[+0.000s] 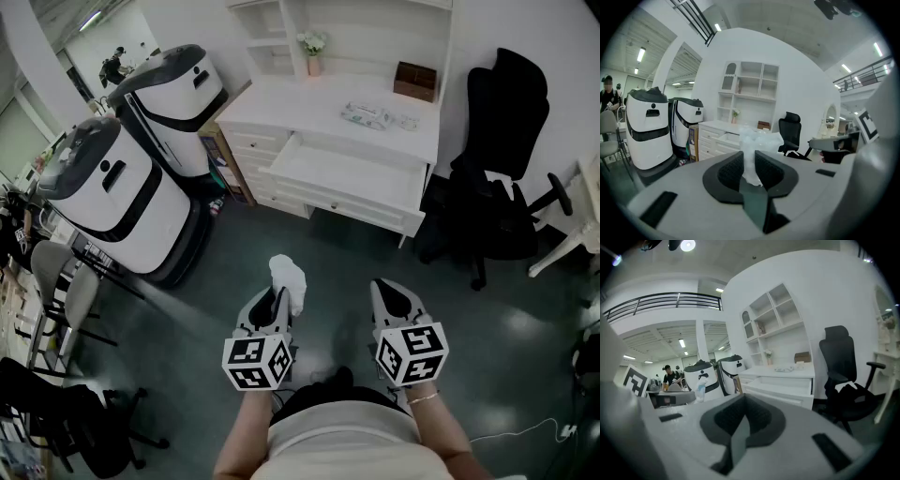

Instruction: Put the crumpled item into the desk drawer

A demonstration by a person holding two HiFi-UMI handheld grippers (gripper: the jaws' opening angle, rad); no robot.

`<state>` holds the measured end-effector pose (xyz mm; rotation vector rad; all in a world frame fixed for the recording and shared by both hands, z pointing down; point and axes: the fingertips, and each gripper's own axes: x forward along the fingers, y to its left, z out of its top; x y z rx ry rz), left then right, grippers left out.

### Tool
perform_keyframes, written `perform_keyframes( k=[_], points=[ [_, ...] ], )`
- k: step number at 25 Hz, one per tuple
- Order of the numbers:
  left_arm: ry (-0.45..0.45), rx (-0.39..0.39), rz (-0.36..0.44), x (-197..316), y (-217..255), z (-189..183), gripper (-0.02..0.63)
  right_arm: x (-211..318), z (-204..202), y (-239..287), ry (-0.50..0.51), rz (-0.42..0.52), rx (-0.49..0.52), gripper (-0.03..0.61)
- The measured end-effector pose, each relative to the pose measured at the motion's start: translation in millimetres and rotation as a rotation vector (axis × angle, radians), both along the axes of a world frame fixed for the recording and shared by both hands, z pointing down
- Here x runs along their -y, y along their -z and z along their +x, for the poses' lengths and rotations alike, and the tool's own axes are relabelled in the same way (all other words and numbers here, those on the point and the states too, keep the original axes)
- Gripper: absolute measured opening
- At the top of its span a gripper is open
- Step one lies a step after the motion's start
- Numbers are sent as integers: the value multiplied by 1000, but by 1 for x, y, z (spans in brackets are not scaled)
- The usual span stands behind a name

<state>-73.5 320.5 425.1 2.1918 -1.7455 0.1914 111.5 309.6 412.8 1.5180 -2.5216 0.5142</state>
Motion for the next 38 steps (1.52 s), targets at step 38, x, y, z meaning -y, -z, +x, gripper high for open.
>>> perform_keyframes(
  k=[38],
  points=[
    [50, -32, 48, 152, 6, -58, 64, 150, -30, -4, -46, 7, -23, 2]
  ],
)
